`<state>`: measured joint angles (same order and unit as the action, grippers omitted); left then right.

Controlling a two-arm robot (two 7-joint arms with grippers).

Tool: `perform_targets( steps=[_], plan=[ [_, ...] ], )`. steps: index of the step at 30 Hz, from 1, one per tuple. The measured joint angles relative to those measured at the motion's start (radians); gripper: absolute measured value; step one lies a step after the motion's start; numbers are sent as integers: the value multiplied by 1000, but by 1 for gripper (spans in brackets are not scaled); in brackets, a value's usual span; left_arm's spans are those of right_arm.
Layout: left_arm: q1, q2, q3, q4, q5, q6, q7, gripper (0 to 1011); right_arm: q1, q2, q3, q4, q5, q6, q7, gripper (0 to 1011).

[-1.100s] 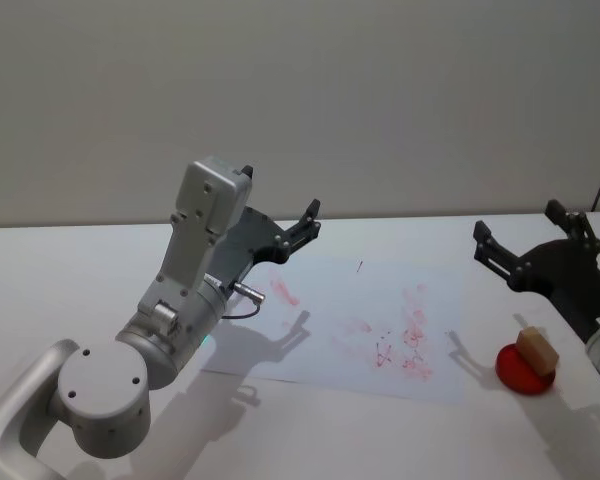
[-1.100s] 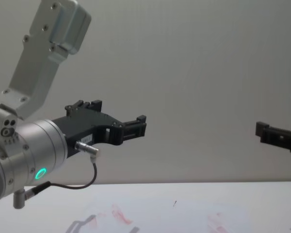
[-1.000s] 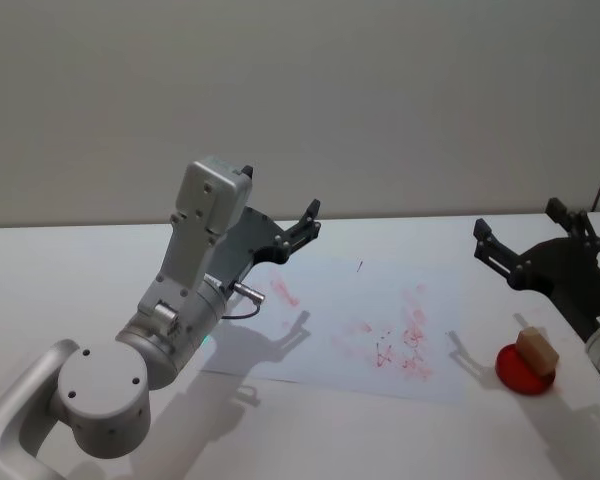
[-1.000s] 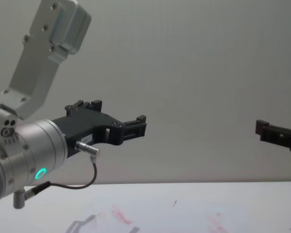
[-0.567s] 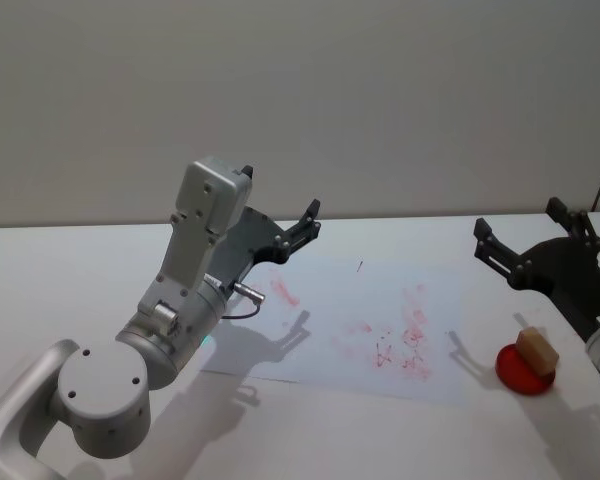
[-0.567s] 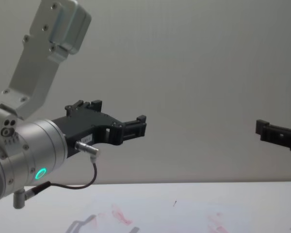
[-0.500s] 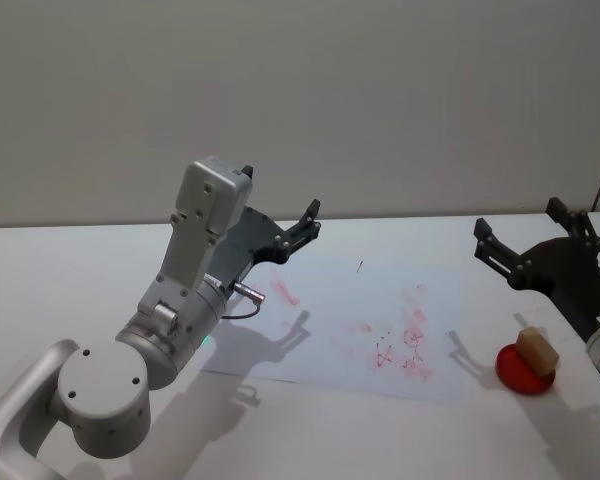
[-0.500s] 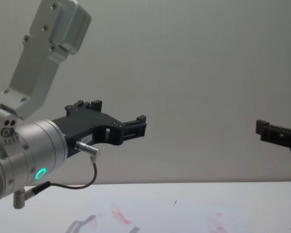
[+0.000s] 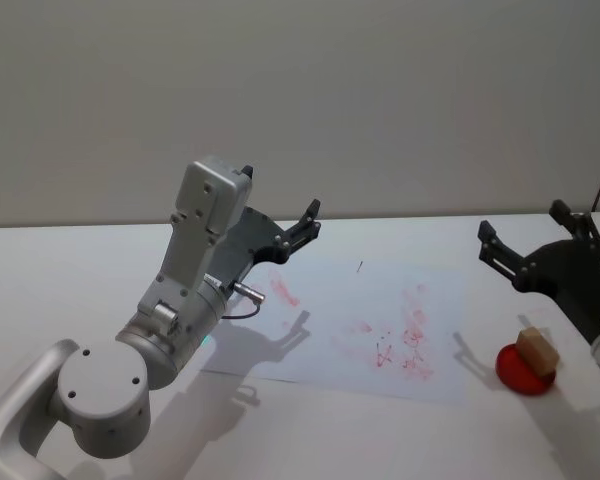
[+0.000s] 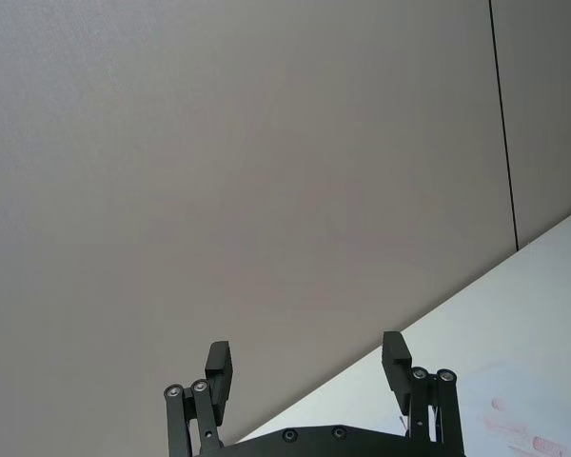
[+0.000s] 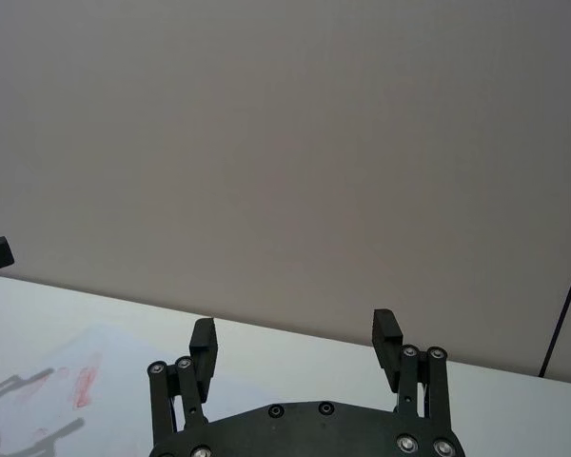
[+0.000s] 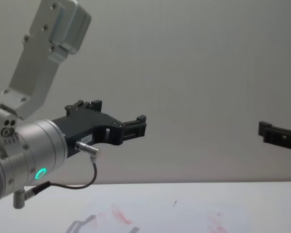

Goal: Use the one hand to pick up the stamp and affix it onto the A4 paper.

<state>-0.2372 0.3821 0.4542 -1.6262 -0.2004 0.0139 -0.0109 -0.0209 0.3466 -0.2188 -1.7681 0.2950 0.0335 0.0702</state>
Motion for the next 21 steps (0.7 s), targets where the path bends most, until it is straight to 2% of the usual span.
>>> perform_targets(
  steps=[9, 16, 21],
  plan=[
    [0, 0, 0, 0, 0, 0, 0, 1001, -48, 66, 41, -20, 50, 18, 20, 1001],
    [0, 0, 0, 0, 0, 0, 0, 1001, -99, 136, 80, -32, 86, 62, 53, 1001],
    [0, 0, 0, 0, 0, 0, 0, 1001, -118, 171, 94, -33, 94, 96, 94, 1001]
  ],
)
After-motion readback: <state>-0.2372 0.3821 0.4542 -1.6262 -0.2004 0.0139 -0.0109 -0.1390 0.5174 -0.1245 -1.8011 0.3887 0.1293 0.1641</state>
